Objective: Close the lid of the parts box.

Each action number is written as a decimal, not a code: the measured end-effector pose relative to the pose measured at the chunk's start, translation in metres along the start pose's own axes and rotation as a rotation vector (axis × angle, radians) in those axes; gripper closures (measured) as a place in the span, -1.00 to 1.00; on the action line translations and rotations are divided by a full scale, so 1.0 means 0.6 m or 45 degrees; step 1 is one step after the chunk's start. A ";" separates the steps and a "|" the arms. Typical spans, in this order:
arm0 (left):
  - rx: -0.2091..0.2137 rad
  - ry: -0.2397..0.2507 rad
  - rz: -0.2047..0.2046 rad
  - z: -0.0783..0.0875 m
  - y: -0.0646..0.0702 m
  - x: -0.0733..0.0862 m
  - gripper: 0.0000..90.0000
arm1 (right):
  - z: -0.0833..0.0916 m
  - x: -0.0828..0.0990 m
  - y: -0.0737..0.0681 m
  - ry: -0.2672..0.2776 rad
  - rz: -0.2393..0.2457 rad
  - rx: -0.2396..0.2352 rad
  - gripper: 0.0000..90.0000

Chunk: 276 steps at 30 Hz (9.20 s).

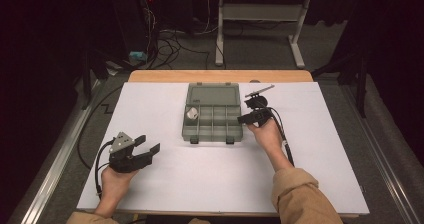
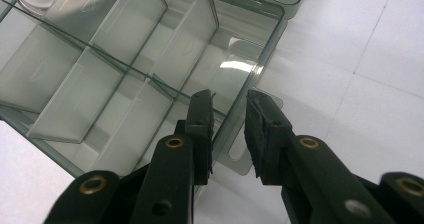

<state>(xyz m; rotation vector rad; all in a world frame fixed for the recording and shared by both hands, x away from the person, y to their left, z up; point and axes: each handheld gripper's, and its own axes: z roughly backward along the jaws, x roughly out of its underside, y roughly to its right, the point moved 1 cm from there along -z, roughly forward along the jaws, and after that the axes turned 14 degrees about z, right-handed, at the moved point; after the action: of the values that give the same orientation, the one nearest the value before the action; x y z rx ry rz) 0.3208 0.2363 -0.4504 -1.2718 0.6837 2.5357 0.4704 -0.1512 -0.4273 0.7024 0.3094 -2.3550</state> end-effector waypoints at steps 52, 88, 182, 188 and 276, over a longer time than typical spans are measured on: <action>0.012 -0.129 0.072 -0.192 0.041 -0.170 -0.12 | 0.000 0.002 0.001 0.008 0.019 -0.006 0.65; 0.041 -0.490 0.386 -0.334 -0.024 -0.244 0.01 | 0.000 0.002 -0.001 0.009 0.010 0.003 0.65; 0.072 -0.357 0.059 -0.242 0.016 -0.229 0.33 | 0.000 0.003 -0.006 0.010 0.037 0.031 0.66; 0.091 -0.358 0.075 -0.237 0.012 -0.221 0.36 | 0.000 0.005 -0.004 0.036 0.079 0.017 0.58; 0.130 -0.324 -0.096 -0.121 0.060 -0.101 0.28 | 0.059 0.070 -0.061 0.331 0.327 -0.063 0.77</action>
<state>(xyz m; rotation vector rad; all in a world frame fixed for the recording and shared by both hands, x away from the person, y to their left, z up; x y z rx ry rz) 0.3933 0.1698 -0.4286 -0.9041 0.6847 2.5057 0.4052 -0.1594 -0.4202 0.9665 0.3649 -2.0101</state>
